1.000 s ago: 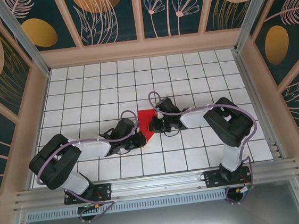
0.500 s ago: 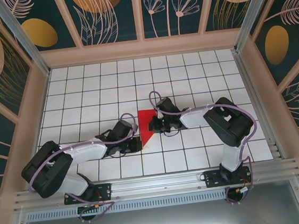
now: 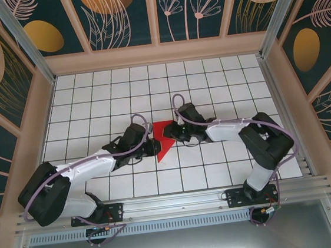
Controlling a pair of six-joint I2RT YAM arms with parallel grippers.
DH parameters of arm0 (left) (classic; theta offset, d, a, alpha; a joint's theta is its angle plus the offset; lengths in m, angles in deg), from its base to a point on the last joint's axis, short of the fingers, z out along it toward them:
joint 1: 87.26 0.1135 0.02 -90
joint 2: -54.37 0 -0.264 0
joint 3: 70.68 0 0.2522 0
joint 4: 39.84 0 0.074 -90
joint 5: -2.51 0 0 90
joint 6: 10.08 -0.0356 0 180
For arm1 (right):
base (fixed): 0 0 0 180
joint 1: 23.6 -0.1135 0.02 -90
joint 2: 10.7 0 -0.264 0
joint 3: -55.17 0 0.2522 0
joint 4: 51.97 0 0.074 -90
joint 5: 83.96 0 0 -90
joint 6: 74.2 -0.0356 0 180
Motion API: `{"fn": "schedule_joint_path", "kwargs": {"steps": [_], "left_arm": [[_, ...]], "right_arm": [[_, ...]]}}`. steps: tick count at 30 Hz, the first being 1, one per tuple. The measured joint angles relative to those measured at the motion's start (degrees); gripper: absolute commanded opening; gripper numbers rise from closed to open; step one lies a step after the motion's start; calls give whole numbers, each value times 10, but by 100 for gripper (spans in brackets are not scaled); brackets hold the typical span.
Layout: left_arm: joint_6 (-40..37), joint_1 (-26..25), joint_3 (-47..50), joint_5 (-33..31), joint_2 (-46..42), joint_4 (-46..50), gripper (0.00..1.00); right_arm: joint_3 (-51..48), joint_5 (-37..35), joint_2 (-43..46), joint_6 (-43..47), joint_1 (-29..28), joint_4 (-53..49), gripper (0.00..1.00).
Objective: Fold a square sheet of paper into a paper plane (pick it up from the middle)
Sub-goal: Third fold the triangle at the center of the table.
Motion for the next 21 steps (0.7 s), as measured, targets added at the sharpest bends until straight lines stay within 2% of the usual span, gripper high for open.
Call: {"fn": "schedule_joint_path", "kwargs": {"steps": [9, 14, 21], "left_arm": [[5, 0, -23, -19, 63, -7, 11], [10, 0, -43, -52, 95, -3, 5], [16, 0, -54, -90, 139, 18, 3]], "right_arm": [[-75, -17, 56, -32, 44, 3, 50], [-80, -13, 55, -37, 44, 6, 51], [-80, 13, 42, -37, 43, 22, 51]]}}
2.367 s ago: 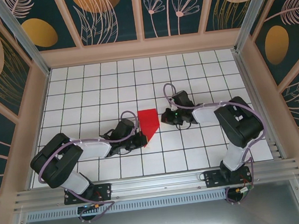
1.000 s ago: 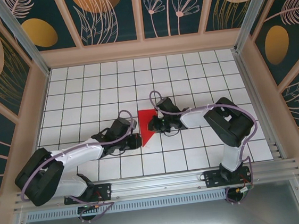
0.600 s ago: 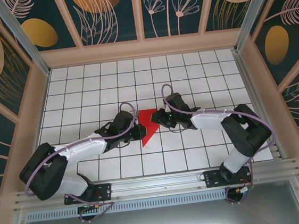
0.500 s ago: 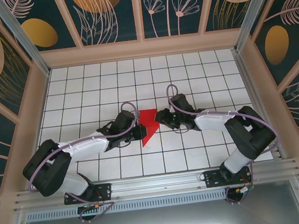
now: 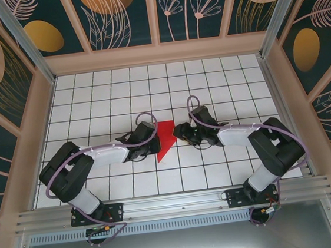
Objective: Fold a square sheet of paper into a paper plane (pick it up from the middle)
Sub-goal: Third fold the triangle at the center of the table.
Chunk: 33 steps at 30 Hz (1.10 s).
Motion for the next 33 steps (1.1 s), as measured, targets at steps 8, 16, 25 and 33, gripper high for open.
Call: {"fn": "schedule_joint_path", "kwargs": {"steps": [8, 16, 25, 33], "left_arm": [[4, 0, 0, -17, 1, 8, 2], [11, 0, 1, -19, 1, 8, 1], [15, 0, 1, -19, 1, 7, 1], [17, 0, 3, -19, 1, 4, 1]], "right_arm": [[3, 25, -31, 0, -5, 8, 46], [10, 36, -43, -2, -9, 21, 43], [18, 36, -53, -13, -9, 23, 43], [35, 30, -62, -14, -10, 15, 43]]}}
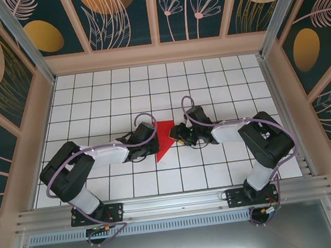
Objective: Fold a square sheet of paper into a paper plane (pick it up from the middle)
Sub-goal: Third fold the triangle at the center of the table, then fourth fold the wing at the center of the table.
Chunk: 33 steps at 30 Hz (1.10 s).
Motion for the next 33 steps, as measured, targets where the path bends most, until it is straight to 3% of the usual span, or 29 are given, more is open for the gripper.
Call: {"fn": "schedule_joint_path", "kwargs": {"steps": [14, 33], "left_arm": [[0, 0, 2, 0, 0, -3, 1], [0, 0, 2, 0, 0, -3, 1]], "right_arm": [[9, -25, -6, 0, -2, -25, 46], [6, 33, -9, -5, -4, 22, 34]]}}
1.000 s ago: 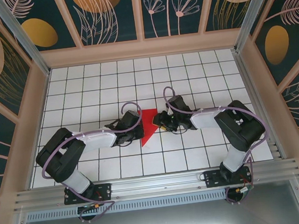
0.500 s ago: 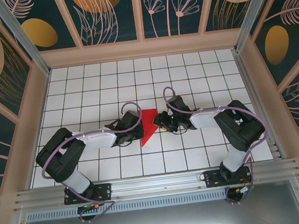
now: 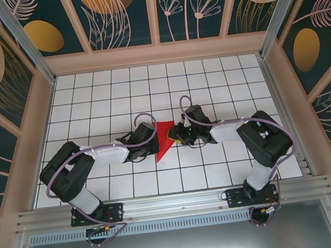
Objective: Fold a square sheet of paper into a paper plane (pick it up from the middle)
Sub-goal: Fourth fold the wing at the center of the table.
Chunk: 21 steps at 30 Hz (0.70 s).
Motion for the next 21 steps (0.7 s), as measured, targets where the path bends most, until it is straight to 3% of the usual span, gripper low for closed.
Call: {"fn": "schedule_joint_path", "kwargs": {"steps": [9, 21], "left_arm": [[0, 0, 0, -7, -3, 2, 10], [9, 0, -13, -24, -74, 36, 40]], "right_arm": [[-11, 33, -21, -10, 0, 58, 27], [-6, 26, -30, 4, 0, 40, 2]]}}
